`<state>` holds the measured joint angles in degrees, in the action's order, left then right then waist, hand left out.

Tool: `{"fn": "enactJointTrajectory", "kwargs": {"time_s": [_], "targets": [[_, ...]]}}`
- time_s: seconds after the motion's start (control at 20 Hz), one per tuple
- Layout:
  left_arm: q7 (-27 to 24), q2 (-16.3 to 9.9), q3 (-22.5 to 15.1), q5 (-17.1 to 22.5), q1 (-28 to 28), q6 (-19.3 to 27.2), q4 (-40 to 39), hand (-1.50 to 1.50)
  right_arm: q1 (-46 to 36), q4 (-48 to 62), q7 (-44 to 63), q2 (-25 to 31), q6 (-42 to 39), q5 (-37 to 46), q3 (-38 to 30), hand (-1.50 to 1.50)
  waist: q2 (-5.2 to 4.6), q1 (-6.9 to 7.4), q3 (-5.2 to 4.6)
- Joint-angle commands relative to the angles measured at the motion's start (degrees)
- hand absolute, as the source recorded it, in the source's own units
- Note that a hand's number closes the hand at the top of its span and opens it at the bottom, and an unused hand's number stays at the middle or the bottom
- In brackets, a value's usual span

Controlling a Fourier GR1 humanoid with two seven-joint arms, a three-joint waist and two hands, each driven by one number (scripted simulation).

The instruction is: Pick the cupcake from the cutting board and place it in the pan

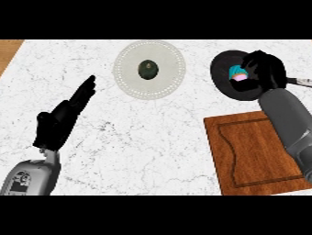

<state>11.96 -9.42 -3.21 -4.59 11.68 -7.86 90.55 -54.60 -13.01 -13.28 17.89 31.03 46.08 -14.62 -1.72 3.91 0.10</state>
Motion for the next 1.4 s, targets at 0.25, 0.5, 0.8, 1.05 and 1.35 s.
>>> {"fn": "enactJointTrajectory", "kwargs": {"time_s": [0.25,0.5,0.8,1.05,1.35], "targets": [[0.3,0.6,0.0,0.6,1.4,-0.2,0.6,0.0,-0.8,3.5,-6.0,2.8,-7.8,-5.9,-6.0,-1.5,-0.88,1.45,0.33],[0.0,-0.5,0.9,0.8,1.4,-1.0,-0.3,0.0,-1.6,0.7,-13.0,1.7,-10.5,-14.2,-13.6,-1.5,-0.7,1.0,0.38],[-0.4,0.8,0.2,0.4,0.7,-0.1,-0.1,0.0,-0.5,1.6,-18.0,5.6,-21.6,-22.7,-21.4,-1.5,-0.95,0.81,0.4],[0.5,-0.4,0.7,0.4,-0.3,-0.7,1.5,0.0,4.6,3.3,-24.6,7.9,-31.0,-24.1,-22.3,-1.5,-0.42,0.47,0.34],[-0.2,-0.1,0.8,0.2,-0.6,-0.7,0.5,0.0,5.9,2.5,-30.9,10.7,-37.9,-25.4,-23.0,-1.5,0.16,-0.52,0.21]]}}
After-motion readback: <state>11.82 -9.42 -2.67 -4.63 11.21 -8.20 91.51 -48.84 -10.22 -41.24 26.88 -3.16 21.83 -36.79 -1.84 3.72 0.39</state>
